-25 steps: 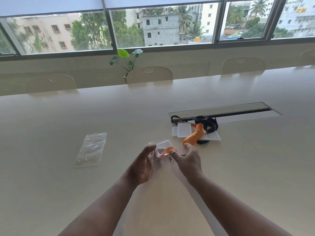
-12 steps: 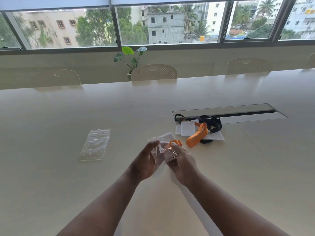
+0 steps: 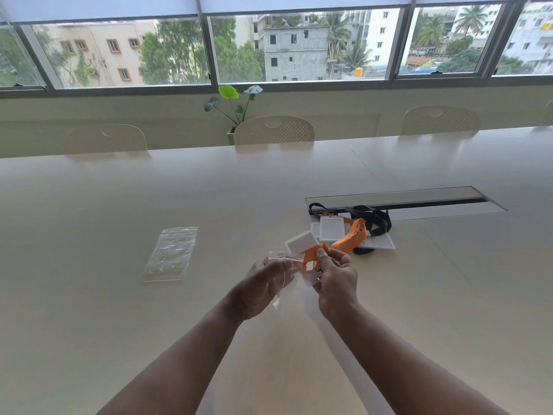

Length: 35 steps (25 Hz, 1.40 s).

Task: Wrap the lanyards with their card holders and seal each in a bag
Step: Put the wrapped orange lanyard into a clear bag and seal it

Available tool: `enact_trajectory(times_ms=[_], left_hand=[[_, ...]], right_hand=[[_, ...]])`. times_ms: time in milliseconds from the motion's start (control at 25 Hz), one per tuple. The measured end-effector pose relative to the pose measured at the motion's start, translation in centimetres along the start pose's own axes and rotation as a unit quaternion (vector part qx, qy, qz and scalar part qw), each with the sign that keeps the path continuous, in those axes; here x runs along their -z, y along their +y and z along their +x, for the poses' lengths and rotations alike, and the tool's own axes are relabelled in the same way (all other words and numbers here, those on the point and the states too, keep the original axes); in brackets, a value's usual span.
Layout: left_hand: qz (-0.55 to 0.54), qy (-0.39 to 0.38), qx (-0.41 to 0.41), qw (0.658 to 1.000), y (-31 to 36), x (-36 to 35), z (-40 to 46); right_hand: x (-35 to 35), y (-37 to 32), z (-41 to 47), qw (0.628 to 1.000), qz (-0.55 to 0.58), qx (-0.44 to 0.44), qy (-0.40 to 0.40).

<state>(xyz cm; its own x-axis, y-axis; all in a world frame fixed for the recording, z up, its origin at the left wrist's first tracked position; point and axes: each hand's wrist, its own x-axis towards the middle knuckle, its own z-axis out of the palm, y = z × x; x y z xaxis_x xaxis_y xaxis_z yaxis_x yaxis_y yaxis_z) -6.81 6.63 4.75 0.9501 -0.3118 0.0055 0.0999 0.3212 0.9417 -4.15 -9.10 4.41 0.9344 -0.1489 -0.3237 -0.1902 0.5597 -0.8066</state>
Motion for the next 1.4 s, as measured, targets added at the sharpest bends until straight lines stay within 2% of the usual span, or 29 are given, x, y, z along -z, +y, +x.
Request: enact_trajectory(times_ms=[200, 280, 360, 440, 520, 760, 880, 1240, 1400], left_hand=[[0.12, 0.044, -0.002, 0.992, 1.3, 1.2, -0.3], [0.204, 0.055, 0.003, 0.977, 2.0, 1.4, -0.8], [0.357, 0.075, 0.005, 0.931, 2.6, 1.5, -1.3], [0.512, 0.091, 0.004, 0.854, 3.0, 1.6, -1.6], [0.59, 0.09, -0.004, 0.802, 3.3, 1.4, -1.8], [0.672, 0.057, -0.039, 0.737, 3.3, 1.2, -2.0], [0.69, 0.038, -0.038, 0.722, 3.0, 0.9, -2.0], [0.699, 0.017, -0.021, 0.715, 2.5, 0.1, -1.9], [0.702, 0.007, -0.022, 0.712, 2.4, -0.6, -1.8]], right_hand=[[0.7, -1.9, 0.2, 0.999, -0.007, 0.027, 0.017], [0.9, -3.0, 0.1, 0.999, -0.012, 0.031, 0.013], [1.0, -4.3, 0.0, 0.998, -0.045, 0.036, -0.006], [0.9, -5.4, -0.1, 0.993, -0.101, 0.052, -0.033], [0.7, -6.1, -0.3, 0.984, -0.154, 0.076, -0.055], [0.1, -6.3, -0.9, 0.947, -0.28, 0.105, -0.116], [0.0, -6.1, -1.1, 0.933, -0.317, 0.111, -0.132], [-0.7, -5.7, -1.2, 0.888, -0.416, 0.081, -0.176], [-0.9, -5.3, -1.3, 0.886, -0.422, 0.077, -0.174]])
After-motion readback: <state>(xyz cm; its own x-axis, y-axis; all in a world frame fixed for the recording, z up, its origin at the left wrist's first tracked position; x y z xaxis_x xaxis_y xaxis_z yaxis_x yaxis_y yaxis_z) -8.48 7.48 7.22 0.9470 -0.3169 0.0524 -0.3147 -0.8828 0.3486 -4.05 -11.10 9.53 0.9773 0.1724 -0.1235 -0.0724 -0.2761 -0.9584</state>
